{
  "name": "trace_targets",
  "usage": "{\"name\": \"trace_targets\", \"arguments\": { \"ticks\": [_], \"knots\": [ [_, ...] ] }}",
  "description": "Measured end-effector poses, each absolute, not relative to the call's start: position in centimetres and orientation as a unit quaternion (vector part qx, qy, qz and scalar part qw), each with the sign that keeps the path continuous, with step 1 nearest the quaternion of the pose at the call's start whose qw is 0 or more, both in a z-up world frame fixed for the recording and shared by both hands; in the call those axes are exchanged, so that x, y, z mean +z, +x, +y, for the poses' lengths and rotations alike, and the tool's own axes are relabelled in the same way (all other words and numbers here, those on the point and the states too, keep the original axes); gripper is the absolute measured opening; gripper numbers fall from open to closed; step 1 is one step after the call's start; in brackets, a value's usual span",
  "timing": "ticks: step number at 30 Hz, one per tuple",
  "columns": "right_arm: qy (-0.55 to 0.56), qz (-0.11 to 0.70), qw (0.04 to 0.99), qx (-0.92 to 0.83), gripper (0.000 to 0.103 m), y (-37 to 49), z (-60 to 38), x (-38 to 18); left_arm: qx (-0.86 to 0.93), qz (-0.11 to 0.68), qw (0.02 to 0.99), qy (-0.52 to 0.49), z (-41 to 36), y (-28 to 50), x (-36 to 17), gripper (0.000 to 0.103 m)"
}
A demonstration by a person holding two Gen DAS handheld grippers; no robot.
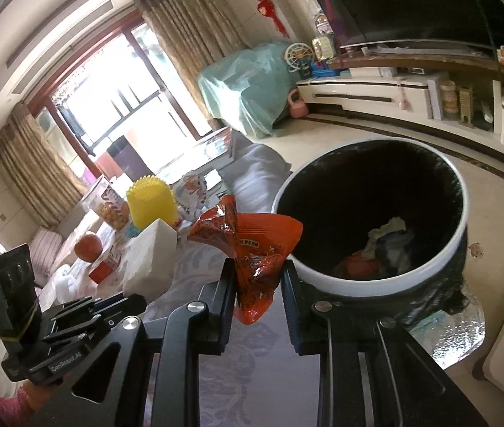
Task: Collect trash
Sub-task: 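Carry the foam block and orange bag over the white bin with both tools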
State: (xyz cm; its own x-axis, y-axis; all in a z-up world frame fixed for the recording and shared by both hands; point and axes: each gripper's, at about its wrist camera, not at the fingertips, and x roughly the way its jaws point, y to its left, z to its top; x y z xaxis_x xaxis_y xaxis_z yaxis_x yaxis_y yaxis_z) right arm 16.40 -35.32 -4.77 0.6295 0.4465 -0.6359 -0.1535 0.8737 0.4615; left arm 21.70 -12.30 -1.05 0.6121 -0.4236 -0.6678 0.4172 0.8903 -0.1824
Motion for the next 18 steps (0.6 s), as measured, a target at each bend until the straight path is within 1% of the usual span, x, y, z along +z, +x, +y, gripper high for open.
{"name": "trace_targets", "arguments": {
  "ticks": [18],
  "knots": [
    [0.193, 0.389, 0.892, 0.124, 0.025, 17.4, -40.1, -4.4, -0.278, 0.357, 0.891, 0.034, -18.0, 24.5, -0.4, 0.014]
  ]
}}
